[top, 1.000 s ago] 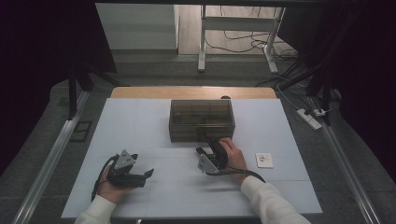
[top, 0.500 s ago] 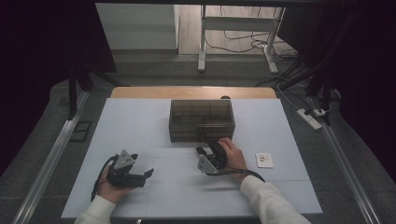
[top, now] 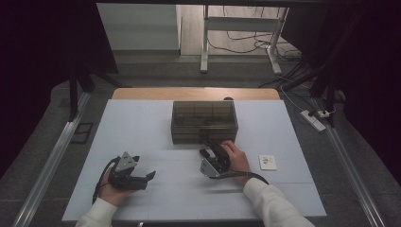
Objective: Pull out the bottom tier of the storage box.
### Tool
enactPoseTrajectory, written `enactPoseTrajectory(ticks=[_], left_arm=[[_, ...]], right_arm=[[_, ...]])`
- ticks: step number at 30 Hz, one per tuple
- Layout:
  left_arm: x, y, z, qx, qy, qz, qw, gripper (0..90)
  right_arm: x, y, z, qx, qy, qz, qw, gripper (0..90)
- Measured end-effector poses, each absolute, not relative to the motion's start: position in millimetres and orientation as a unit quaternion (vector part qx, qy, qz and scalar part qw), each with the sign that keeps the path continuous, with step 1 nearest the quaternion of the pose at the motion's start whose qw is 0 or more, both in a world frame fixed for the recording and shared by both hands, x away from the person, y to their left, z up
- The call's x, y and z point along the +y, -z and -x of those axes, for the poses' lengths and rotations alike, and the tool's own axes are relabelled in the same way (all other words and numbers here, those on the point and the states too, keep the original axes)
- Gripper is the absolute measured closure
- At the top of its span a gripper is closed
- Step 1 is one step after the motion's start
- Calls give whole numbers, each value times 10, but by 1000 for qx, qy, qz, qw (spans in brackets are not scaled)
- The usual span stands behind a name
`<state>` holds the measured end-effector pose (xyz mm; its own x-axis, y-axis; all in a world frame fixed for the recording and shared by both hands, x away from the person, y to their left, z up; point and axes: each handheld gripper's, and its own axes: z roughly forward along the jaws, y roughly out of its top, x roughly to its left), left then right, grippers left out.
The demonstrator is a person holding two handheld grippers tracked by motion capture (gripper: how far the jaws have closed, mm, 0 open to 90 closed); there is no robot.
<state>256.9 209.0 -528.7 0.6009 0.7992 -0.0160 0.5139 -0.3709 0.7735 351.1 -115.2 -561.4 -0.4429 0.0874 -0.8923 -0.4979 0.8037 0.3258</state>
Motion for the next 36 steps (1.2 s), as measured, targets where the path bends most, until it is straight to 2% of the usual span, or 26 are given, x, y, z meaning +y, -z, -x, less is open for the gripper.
enactPoseTrajectory(ticks=[12, 36], left_arm=[[2091, 5287, -2570, 407, -185, -807, 386, 138], [2089, 5289, -2573, 406, -186, -807, 386, 138]], right_arm=[[-1168, 5613, -3515, 802, -264, 126, 521, 595], [-1180, 5678, -3568, 803, -271, 136, 514, 606]])
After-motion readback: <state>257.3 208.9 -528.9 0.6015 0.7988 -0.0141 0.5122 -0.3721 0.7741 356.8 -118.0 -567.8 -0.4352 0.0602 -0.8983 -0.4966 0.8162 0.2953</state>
